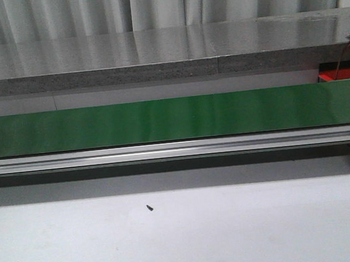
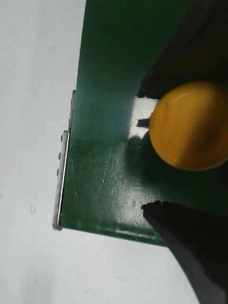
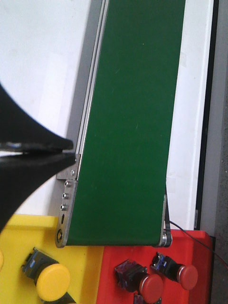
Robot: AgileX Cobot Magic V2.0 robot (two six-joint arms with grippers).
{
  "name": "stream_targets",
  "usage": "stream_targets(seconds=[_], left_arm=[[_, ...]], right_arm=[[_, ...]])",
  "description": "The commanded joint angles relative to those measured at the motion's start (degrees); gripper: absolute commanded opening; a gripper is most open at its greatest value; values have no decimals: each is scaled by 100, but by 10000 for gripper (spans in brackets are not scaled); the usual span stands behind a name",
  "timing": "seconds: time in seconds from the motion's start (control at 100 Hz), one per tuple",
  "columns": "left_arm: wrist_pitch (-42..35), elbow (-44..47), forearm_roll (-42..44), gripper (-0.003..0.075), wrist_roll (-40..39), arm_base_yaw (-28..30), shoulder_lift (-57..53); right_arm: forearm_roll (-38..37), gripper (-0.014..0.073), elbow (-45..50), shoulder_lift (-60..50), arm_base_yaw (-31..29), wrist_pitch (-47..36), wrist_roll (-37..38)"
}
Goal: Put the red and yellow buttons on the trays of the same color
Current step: 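Set the yellow button on the belt start and open the left gripper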
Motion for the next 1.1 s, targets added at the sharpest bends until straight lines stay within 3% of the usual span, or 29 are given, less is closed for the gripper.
stream_targets(seconds=[0.0, 0.63, 1.09], left_arm=[[-198, -183, -115, 498, -2, -76, -283], [-48, -1222, -526, 498, -2, -565, -334], [-97, -1445, -463, 496, -2, 324, -348]], right_arm=[[68, -68, -141, -36, 1, -317, 10], [68, -68, -141, -36, 1, -317, 10], [68, -68, -141, -36, 1, -317, 10]])
